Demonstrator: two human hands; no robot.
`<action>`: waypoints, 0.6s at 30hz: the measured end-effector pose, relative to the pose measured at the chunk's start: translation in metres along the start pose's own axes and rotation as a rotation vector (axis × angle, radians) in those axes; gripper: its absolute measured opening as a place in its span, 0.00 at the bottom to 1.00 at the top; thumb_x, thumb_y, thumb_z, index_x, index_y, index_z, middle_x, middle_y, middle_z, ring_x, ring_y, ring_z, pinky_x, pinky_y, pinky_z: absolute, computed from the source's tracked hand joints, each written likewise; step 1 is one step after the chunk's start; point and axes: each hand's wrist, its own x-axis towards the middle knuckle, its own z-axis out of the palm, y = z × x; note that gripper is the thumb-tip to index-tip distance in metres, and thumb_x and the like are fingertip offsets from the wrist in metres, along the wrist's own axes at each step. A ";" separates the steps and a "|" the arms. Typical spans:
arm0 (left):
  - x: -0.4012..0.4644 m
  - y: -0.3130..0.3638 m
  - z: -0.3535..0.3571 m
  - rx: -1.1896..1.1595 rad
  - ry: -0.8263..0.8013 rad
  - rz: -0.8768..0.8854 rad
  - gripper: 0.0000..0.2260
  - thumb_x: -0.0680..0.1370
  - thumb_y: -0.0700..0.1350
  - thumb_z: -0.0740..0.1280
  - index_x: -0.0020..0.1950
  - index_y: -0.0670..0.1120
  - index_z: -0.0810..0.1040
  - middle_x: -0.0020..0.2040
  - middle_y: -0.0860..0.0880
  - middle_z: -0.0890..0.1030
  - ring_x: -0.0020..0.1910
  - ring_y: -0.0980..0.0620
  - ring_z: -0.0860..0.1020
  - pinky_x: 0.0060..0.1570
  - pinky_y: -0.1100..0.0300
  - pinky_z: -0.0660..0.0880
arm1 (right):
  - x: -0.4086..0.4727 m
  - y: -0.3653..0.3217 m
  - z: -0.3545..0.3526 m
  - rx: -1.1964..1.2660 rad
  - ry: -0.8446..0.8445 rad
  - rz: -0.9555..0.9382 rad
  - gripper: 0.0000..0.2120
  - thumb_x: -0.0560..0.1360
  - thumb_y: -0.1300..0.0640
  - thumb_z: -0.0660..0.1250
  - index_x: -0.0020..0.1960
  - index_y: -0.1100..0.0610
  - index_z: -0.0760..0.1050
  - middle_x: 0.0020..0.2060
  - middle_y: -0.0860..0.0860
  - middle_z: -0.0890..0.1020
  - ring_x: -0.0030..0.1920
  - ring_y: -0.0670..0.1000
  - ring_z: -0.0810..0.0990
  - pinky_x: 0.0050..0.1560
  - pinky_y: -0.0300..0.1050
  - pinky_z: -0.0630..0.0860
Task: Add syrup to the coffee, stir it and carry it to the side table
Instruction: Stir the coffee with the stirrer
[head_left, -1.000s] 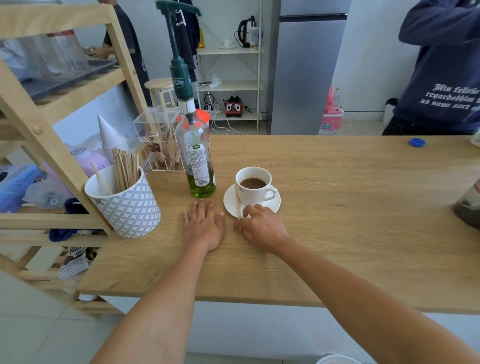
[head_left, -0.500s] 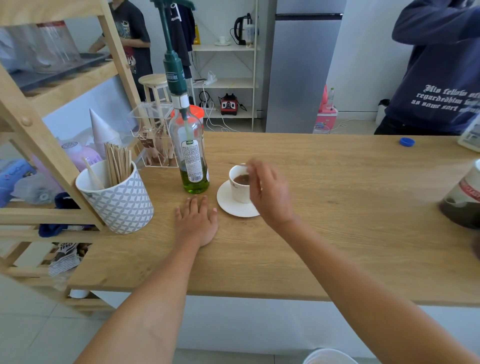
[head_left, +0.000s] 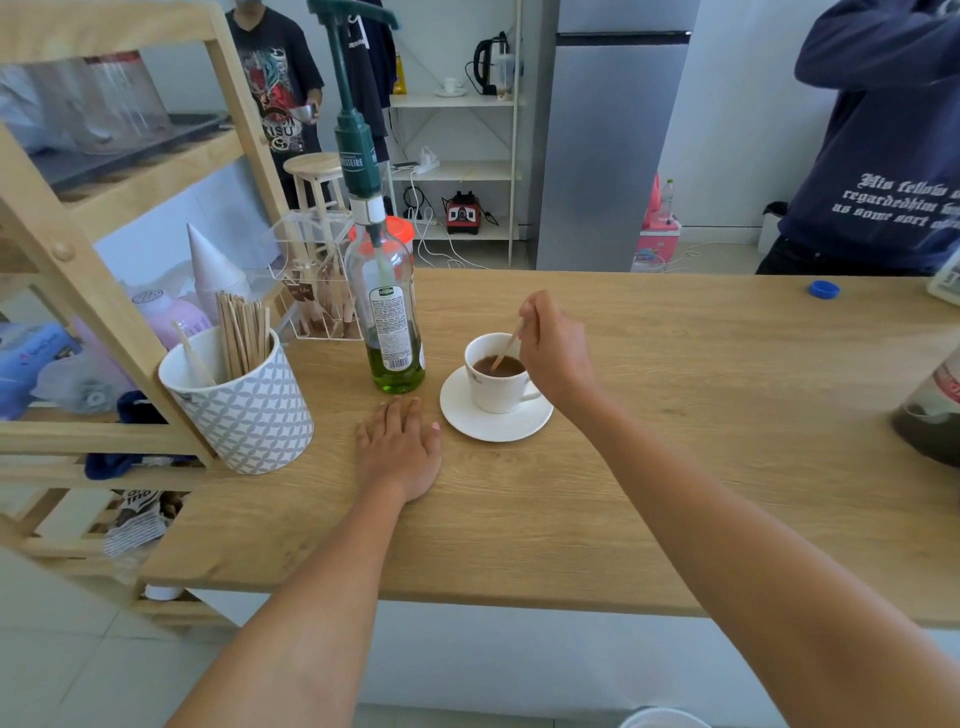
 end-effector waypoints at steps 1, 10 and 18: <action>0.000 0.000 0.000 -0.002 0.001 0.000 0.28 0.79 0.58 0.41 0.78 0.51 0.48 0.79 0.48 0.49 0.77 0.47 0.45 0.75 0.45 0.43 | 0.003 -0.001 -0.001 -0.023 0.001 -0.010 0.11 0.81 0.59 0.51 0.51 0.63 0.70 0.38 0.60 0.78 0.35 0.56 0.73 0.35 0.49 0.71; 0.000 0.000 0.003 -0.017 0.022 -0.004 0.27 0.79 0.58 0.42 0.78 0.51 0.49 0.79 0.47 0.50 0.77 0.47 0.46 0.75 0.45 0.43 | 0.008 -0.008 -0.003 -0.165 -0.008 -0.127 0.12 0.81 0.57 0.50 0.51 0.62 0.68 0.36 0.57 0.76 0.34 0.58 0.73 0.34 0.50 0.70; -0.002 -0.001 0.002 -0.004 0.035 0.002 0.27 0.80 0.58 0.42 0.78 0.51 0.49 0.79 0.47 0.50 0.77 0.47 0.47 0.75 0.45 0.44 | 0.032 -0.016 0.004 -0.359 -0.034 -0.066 0.11 0.81 0.59 0.51 0.50 0.62 0.70 0.36 0.56 0.75 0.34 0.55 0.72 0.31 0.44 0.64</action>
